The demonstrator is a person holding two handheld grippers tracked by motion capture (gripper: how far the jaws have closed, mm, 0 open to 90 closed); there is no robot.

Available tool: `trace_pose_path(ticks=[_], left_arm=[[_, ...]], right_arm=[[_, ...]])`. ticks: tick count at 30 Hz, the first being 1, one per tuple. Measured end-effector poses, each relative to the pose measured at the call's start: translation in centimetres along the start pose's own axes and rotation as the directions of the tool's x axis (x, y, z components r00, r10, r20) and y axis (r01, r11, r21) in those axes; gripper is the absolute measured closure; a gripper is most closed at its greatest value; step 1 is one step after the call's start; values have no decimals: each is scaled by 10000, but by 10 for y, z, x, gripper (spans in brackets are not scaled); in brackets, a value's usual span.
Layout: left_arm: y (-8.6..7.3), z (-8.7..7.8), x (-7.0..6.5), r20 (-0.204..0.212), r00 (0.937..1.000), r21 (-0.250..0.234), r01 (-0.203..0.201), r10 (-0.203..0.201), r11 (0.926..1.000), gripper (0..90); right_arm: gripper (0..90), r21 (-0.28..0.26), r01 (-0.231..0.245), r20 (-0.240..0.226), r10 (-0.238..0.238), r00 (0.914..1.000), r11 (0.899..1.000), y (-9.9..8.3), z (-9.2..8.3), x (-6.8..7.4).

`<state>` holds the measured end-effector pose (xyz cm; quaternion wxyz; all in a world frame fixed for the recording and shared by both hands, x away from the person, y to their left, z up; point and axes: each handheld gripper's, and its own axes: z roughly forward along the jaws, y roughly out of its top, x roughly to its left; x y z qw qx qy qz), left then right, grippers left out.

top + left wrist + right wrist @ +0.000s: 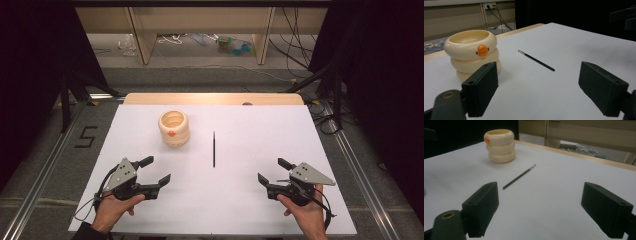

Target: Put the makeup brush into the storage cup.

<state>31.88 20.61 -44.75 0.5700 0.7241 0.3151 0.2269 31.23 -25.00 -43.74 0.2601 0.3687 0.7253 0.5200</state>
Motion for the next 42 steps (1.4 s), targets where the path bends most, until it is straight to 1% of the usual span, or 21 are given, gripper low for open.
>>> trace_pose_path(ticks=[5, 7, 8, 13, 15, 16, 17, 19, 20, 22, 23, 24, 25, 27, 31, 32, 34, 38, 40, 41, 42], left_arm=[[0, 0, 0, 3, 10000, 16, 16, -16, 10000, 161], [0, 0, 0, 3, 10000, 20, 9, -9, 10000, 161], [0, 1, 0, 56, 10000, -34, 15, -15, 10000, 161], [0, 1, -1, 1, 10000, 53, 53, -53, 10000, 161], [0, 1, -1, 35, 10000, 61, 59, -59, 10000, 161], [-1, 1, -1, 17, 10000, 78, 88, -88, 9999, 161], [-1, 1, -1, 17, 10000, 78, 88, -88, 9999, 161], [-1, 0, 0, -2, 10000, 83, -35, 35, 10000, 162], [-1, 1, 0, -6, 10000, 88, -28, 28, 10000, 161], [-1, 1, -1, -5, 10000, 105, -36, 36, 9999, 161], [-1, 1, -1, 16, 10000, 117, -77, 77, 9999, 161], [-1, 1, -1, 43, 9999, 146, -99, 99, 9998, 161], [-1, 1, -1, 43, 9999, 146, -99, 99, 9998, 161], [-2, 2, -1, 32, 10000, 183, -65, 64, 9998, 161], [-2, 2, -1, 49, 9999, 199, -132, 131, 9997, 161], [-2, 2, -1, 50, 9999, 202, -128, 127, 9997, 161], [-3, 2, -1, 18, 10000, 194, -14, 13, 9998, 161], [-3, 2, -1, 24, 10000, 185, -20, 19, 9998, 161], [-3, 2, -1, 19, 10000, 193, -44, 44, 9998, 161], [-3, 2, -1, 19, 10000, 193, -44, 44, 9998, 161], [-3, 2, -1, 10, 10000, 184, -19, 19, 9998, 161]], right_arm=[[155, -129, -12, -49, 11, 10000, 9999, 0, 1, 0], [155, -88, -1, -53, 1, 10000, 10000, 0, 2, 0], [155, 64, 0, -39, 1, 10000, 10000, 0, 1, 0], [155, 129, -35, -73, 36, 10000, 9999, 0, 1, 0], [155, 165, -12, 15, 11, 10000, 9999, 0, 1, 0], [155, 336, 18, 5, -18, 10000, 9994, 0, 1, -1], [155, 336, 18, 5, -18, 10000, 9994, 0, 1, -1], [155, 284, -24, -107, 27, 9999, 9996, 1, 3, -1], [156, 412, 20, 23, -21, 10000, 9991, 2, 4, -2], [156, 475, 53, -83, -49, 10000, 9989, 2, 4, -3], [158, 602, 10, 53, -13, 10000, 9982, 3, 4, -3], [159, 786, 125, 58, -130, 9999, 9968, 6, 5, -5], [159, 786, 125, 58, -130, 9999, 9968, 6, 5, -5], [159, 818, 113, -82, -107, 9999, 9966, 10, 8, -5], [159, 1137, 408, -228, -384, 9990, 9927, 19, 13, -2], [159, 1295, 497, -506, -435, 9978, 9903, 23, 17, 0], [162, 1392, 620, -568, -545, 9969, 9883, 26, 20, 1], [167, 1580, 671, -703, -565, 9959, 9852, 31, 28, 3], [172, 1793, 755, -863, -607, 9944, 9809, 35, 38, 4], [172, 1793, 755, -863, -607, 9944, 9809, 35, 38, 4], [172, 2057, 990, -1037, -789, 9915, 9736, 39, 43, 3]])
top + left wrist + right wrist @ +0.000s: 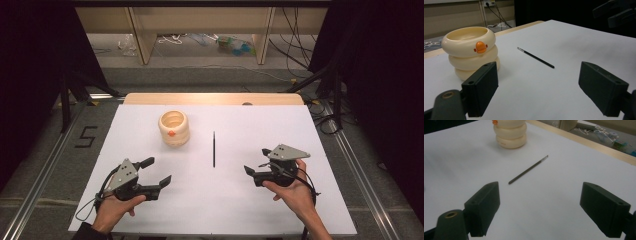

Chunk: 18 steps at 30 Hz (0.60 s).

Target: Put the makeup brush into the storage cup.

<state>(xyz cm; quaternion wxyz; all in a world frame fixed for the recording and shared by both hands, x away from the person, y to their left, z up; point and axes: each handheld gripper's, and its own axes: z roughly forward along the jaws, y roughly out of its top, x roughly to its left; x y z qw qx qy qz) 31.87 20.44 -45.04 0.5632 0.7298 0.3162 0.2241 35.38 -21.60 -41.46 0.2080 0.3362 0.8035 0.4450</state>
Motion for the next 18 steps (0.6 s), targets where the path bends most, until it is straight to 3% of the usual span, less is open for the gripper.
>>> trace_pose_path(ticks=[18], left_arm=[[0, 1, 0, 43, 10000, 25, -15, 15, 10000, 161]], right_arm=[[187, 1143, -214, -380, 259, 9989, 9932, 29, 33, -7]])
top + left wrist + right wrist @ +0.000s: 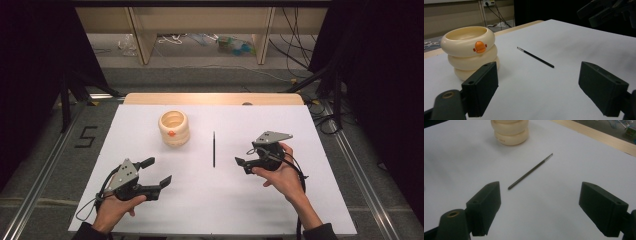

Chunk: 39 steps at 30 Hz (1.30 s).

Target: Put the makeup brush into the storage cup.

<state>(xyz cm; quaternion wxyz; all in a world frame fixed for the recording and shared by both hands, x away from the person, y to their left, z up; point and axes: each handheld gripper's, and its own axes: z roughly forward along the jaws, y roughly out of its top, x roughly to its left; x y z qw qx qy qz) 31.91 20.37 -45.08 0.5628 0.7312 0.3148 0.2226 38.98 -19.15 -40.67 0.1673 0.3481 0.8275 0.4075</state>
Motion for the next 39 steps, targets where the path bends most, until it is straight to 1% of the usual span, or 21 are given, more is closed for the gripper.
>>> trace_pose_path(ticks=[1, 2, 6, 10, 11, 13, 14, 15, 16, 19, 20, 23, 27, 29, 30, 31, 32, 34, 35, 37, 39], left_arm=[[0, 0, 0, 4, 10000, 9, -16, 16, 10000, 161], [0, 0, 0, 10, 10000, 21, -56, 56, 10000, 161], [0, 1, -1, -1, 10000, 65, -9, 9, 10000, 161], [0, 1, 0, 39, 10000, 65, -76, 76, 10000, 161], [0, 1, -1, 31, 10000, 64, -2, 2, 10000, 161], [0, 1, 0, 29, 10000, 55, -10, 10, 10000, 161], [0, 1, 0, 30, 10000, 55, -12, 12, 10000, 161], [0, 1, 0, 35, 10000, 56, -12, 11, 10000, 161], [0, 1, 0, 37, 10000, 57, -2, 2, 10000, 161], [0, 2, 0, 33, 10000, 45, 19, -19, 10000, 161], [0, 2, 0, 38, 10000, 47, 22, -22, 10000, 161], [0, 2, 0, 36, 10000, 43, 27, -27, 10000, 161], [0, 2, 0, 36, 10000, 51, 27, -27, 10000, 161], [0, 2, 0, 40, 10000, 51, 21, -21, 10000, 161], [0, 2, 0, 40, 10000, 46, 26, -26, 10000, 161], [0, 2, 0, 38, 10000, 49, 24, -25, 10000, 161], [0, 2, 0, 33, 10000, 64, 20, -20, 10000, 161], [0, 2, 0, 46, 10000, 78, -26, 25, 10000, 161], [0, 2, 0, 48, 10000, 65, -14, 14, 10000, 161], [0, 2, 0, 49, 10000, 66, -9, 8, 10000, 162], [0, 2, 0, 43, 10000, 66, 24, -24, 10000, 161]], right_arm=[[187, 45, 54, 9, -54, 10000, 10000, 2, 3, 0], [188, 139, -94, 1, 94, 10000, 9999, 4, 6, 0], [190, 377, -30, 74, 28, 10000, 9993, 7, 11, -1], [190, 509, -89, -66, 92, 9999, 9987, 12, 18, -2], [190, 532, -201, -51, 204, 9998, 9984, 14, 21, -2], [190, 640, -129, -67, 134, 9999, 9979, 17, 25, -3], [190, 675, -257, -119, 265, 9996, 9974, 19, 27, -2], [194, 408, -265, -60, 268, 9996, 9988, 18, 32, -3], [196, 812, -404, -247, 425, 9988, 9959, 20, 37, -6], [197, 827, -415, -86, 423, 9991, 9957, 21, 45, -5], [197, 825, -299, -78, 306, 9995, 9961, 21, 46, -5], [201, 1147, -396, -243, 427, 9988, 9926, 26, 52, -4], [203, 1023, -256, -156, 273, 9995, 9944, 30, 59, -3], [211, 1063, -371, -210, 396, 9990, 9936, 32, 62, -3], [213, 1053, -255, -213, 279, 9994, 9941, 32, 63, -3], [213, 1363, -186, -261, 224, 9994, 9905, 33, 64, -4], [213, 1426, -333, -256, 373, 9990, 9892, 34, 64, -3], [217, 1459, -182, -276, 225, 9994, 9891, 35, 68, -4], [218, 1535, -342, -282, 390, 9988, 9876, 36, 69, -3], [217, 1536, -237, -219, 274, 9994, 9878, 38, 74, -4], [217, 1791, -223, -284, 278, 9992, 9836, 42, 76, -5]])
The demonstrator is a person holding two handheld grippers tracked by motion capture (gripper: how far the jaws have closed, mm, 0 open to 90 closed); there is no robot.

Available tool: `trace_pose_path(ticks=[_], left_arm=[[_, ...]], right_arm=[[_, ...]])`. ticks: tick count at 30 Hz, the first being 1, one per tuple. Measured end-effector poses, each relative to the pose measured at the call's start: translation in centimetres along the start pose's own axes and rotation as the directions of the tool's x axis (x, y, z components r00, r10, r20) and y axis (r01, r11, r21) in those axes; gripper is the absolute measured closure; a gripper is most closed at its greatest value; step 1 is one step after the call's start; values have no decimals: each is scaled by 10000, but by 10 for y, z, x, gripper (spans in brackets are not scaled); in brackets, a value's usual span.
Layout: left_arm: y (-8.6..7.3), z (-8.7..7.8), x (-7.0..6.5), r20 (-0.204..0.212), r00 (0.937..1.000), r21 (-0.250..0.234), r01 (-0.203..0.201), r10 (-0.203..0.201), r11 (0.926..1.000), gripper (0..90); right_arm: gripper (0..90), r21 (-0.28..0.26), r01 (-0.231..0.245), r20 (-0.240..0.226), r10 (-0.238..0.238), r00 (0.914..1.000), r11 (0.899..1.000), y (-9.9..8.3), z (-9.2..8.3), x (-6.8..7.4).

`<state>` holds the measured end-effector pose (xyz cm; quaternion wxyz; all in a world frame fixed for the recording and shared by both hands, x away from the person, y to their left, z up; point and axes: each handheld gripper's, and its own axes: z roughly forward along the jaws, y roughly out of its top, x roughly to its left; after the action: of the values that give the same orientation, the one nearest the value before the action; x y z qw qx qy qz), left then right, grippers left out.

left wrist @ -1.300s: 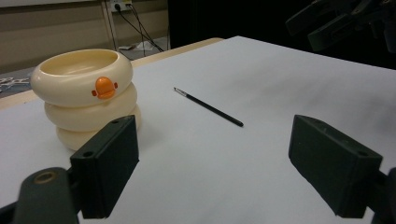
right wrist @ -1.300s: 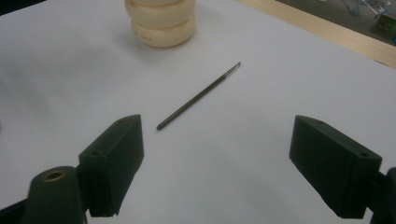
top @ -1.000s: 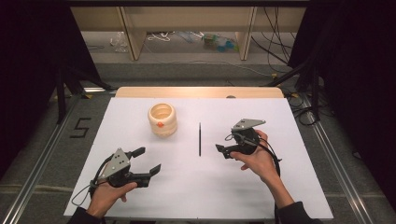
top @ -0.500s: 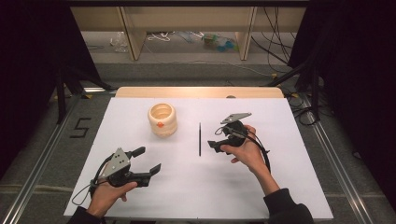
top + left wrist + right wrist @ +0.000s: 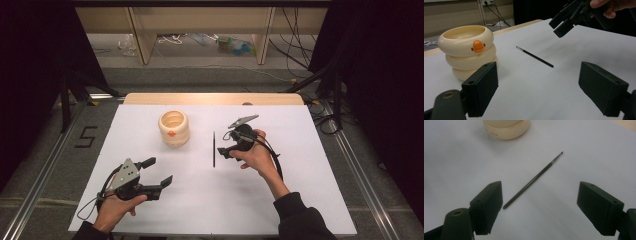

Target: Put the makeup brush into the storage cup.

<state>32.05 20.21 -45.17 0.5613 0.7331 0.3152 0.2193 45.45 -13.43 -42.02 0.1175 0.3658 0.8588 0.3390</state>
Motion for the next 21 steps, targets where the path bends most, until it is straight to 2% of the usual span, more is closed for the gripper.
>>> trace_pose_path(ticks=[4, 5, 10, 16, 18, 21], left_arm=[[0, 0, 0, 8, 10000, -33, 8, -8, 10000, 161], [0, 0, 0, 10, 10000, -41, 13, -13, 10000, 161], [0, 0, 0, 11, 10000, -45, -13, 13, 10000, 161], [0, 0, 0, 9, 10000, -41, -9, 10, 10000, 161], [0, 0, 0, 8, 10000, -47, -15, 15, 10000, 161], [0, 0, 0, 13, 10000, -29, -36, 36, 10000, 161]], right_arm=[[216, 75, -19, 194, 18, 9998, 10000, 7, 8, -1], [217, 272, -11, 133, 7, 9999, 9996, 11, 10, -2], [220, 498, -232, 143, 226, 9996, 9985, 15, 16, -4], [226, 795, -202, 155, 190, 9997, 9966, 20, 19, -2], [228, 812, -38, 230, 19, 9997, 9967, 22, 22, -3], [240, 966, -195, 159, 181, 9997, 9951, 24, 26, -3]])
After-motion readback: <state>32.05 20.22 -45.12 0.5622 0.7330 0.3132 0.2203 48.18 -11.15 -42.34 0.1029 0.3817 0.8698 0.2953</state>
